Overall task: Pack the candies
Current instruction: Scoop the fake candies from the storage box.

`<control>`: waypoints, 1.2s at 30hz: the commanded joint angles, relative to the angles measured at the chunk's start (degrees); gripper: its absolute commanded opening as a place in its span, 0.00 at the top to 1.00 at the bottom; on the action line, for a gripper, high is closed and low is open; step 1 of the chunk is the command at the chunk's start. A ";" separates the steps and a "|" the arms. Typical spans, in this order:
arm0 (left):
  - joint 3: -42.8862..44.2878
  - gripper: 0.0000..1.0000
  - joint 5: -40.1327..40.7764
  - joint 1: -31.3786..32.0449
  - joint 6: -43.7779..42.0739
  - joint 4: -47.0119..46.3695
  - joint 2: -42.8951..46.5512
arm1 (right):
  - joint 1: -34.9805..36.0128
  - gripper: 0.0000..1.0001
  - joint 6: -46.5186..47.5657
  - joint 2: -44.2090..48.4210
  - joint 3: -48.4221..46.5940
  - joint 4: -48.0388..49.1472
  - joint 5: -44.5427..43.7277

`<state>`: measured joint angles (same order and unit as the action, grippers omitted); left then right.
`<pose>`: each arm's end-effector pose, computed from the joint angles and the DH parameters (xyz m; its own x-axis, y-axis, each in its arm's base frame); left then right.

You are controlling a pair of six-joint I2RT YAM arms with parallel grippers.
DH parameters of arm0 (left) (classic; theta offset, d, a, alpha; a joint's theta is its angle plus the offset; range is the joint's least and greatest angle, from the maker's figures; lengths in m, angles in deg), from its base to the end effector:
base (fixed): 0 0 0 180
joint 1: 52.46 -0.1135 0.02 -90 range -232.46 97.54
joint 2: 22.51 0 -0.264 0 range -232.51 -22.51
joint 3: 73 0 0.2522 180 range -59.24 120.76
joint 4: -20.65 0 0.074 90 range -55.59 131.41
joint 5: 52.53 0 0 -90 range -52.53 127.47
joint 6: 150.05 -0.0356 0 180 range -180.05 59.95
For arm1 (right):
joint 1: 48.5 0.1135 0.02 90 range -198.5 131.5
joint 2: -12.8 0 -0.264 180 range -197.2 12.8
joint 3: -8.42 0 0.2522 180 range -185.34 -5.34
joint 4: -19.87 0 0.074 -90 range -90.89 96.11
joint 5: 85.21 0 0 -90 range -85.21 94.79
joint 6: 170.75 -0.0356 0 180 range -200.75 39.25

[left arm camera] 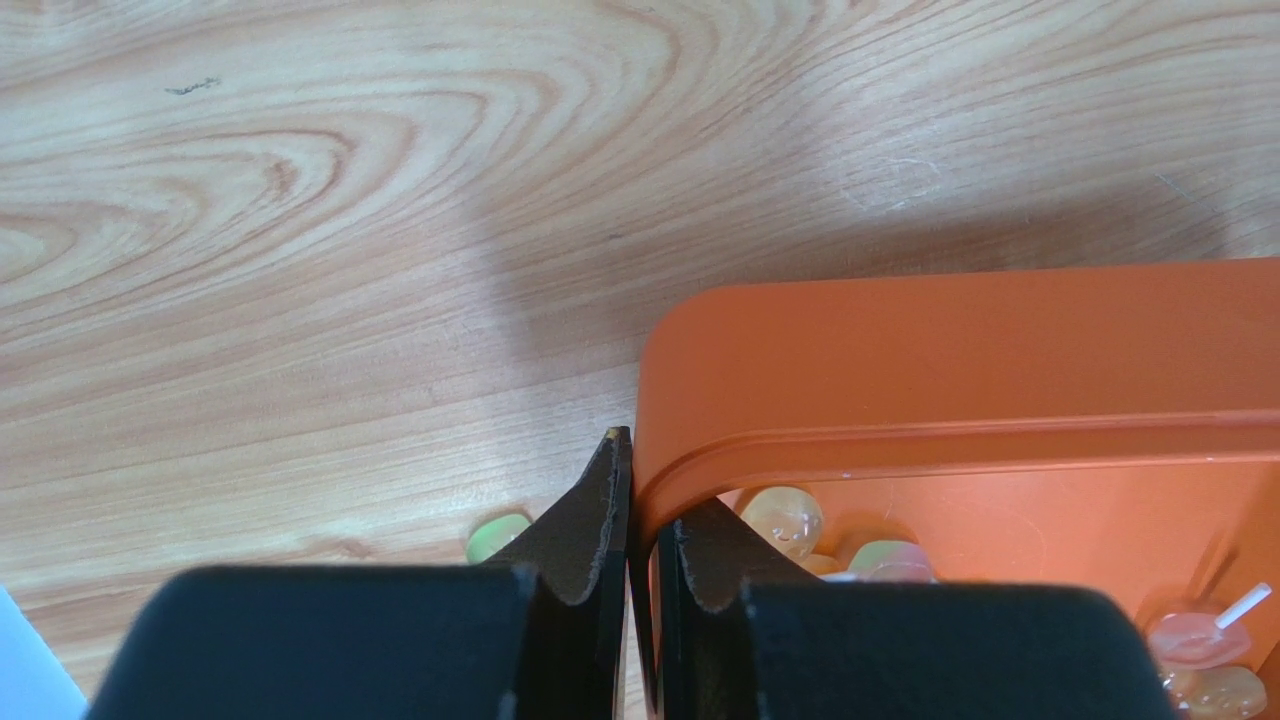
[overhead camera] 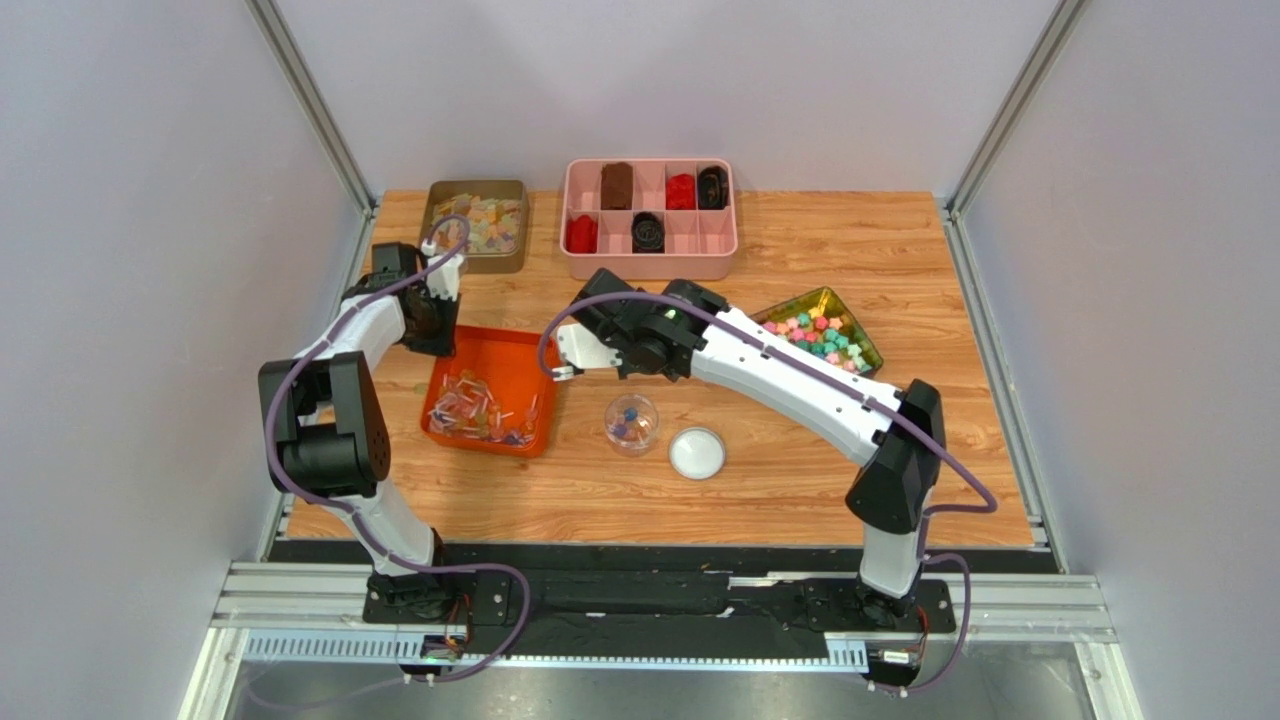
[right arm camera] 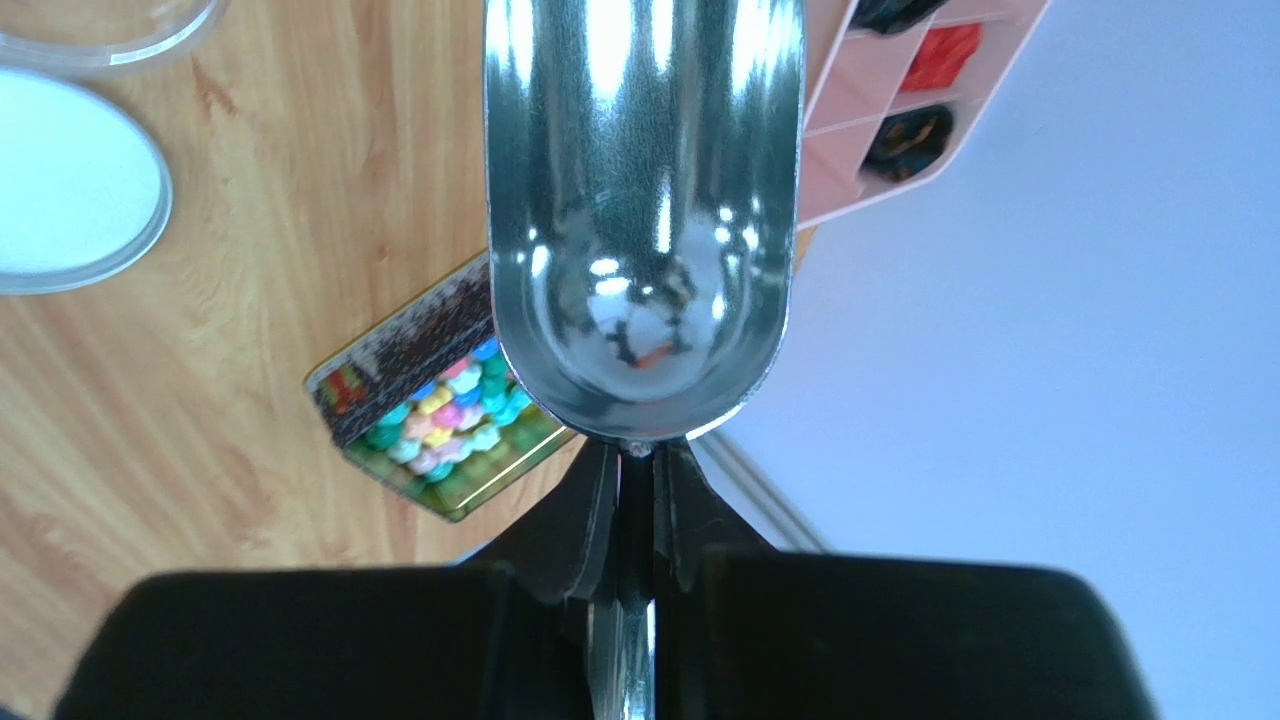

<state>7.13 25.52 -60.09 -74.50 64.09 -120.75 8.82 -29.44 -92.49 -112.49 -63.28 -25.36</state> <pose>0.3473 0.0391 0.2007 -0.8519 0.1322 -0.5067 0.1863 0.9808 -0.0574 0.2162 0.3039 0.3392 0.1753 -0.9768 0.1234 -0.7796 -0.2142 -0.5885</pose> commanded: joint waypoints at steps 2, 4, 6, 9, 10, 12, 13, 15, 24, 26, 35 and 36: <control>1.57 1.00 -1.59 2.18 0.22 0.83 4.46 | 4.11 1.00 7.83 -5.70 -6.65 6.10 -5.97; 1.75 1.00 -1.50 2.72 0.05 1.00 4.80 | 5.08 1.00 9.76 -8.85 -9.82 7.33 -7.20; 1.57 1.00 -1.77 3.59 0.13 1.09 4.98 | 6.31 1.00 11.09 -10.89 -12.62 9.52 -8.25; 1.31 1.00 -1.85 4.99 0.31 1.00 5.34 | 7.98 1.00 13.64 -14.67 -15.01 10.49 -9.22; 1.22 1.00 -1.68 5.44 0.39 1.00 5.51 | 8.33 1.00 14.16 -15.63 -16.06 10.67 -9.31; 0.87 1.00 -1.06 6.40 0.57 0.83 5.60 | 9.47 1.00 15.57 -17.57 -16.51 11.20 -9.84; 0.69 1.00 -0.71 6.67 0.57 0.65 5.60 | 9.74 1.00 16.01 -17.92 -16.42 11.46 -9.93; 0.34 1.00 0.16 7.28 0.75 0.39 5.86 | 10.70 1.00 17.24 -19.24 -16.42 12.16 -10.28; -0.89 1.00 5.97 10.01 2.41 -1.46 8.85 | 12.38 1.00 21.19 -23.63 -16.42 13.66 -13.79; -0.98 1.00 6.32 10.10 2.68 -1.54 9.03 | 12.64 1.00 21.81 -23.99 -16.25 13.66 -14.40; -2.29 1.00 7.90 10.19 3.91 -2.95 10.26 | 13.26 1.00 22.08 -27.24 -16.68 10.07 -14.59; -2.47 1.00 8.16 10.19 4.17 -3.13 10.52 | 13.26 1.00 21.82 -27.59 -16.95 9.71 -14.41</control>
<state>4.75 33.30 -50.11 -72.93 62.69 -113.58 21.30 -8.66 -118.35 -126.48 -51.30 -37.82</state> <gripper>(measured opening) 0.105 0.074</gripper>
